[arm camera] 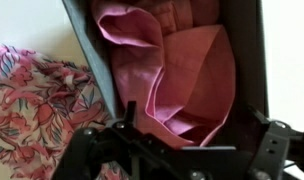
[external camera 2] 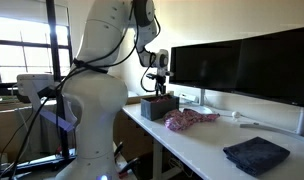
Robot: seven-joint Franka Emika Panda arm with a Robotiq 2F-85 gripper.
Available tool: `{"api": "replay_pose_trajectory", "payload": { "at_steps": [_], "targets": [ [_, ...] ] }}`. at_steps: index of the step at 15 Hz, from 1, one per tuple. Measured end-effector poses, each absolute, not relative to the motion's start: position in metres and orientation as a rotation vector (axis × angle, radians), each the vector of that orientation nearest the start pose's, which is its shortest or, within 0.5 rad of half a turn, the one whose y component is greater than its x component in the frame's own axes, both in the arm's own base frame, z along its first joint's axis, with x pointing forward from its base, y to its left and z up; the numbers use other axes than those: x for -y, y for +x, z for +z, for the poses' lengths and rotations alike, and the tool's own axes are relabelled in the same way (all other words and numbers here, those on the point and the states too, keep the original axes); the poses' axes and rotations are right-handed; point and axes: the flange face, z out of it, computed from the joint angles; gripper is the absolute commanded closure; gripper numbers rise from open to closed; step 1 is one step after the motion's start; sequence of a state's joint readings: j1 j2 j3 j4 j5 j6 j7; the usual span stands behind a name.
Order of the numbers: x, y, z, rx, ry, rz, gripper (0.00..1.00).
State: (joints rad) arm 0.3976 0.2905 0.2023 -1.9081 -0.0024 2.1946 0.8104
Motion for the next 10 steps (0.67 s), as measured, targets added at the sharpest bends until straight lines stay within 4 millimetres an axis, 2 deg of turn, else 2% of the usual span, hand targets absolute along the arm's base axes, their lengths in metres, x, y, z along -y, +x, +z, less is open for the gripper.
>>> {"api": "replay_pose_trajectory", "payload": {
  "at_steps": [5,10],
  "targets": [
    [-0.340,0.519,0.381,-0.301,-3.085,-0.067,0.00],
    [-0.315,0.520,0.395,-0.362,-3.081,-0.097,0.00]
  ]
}}
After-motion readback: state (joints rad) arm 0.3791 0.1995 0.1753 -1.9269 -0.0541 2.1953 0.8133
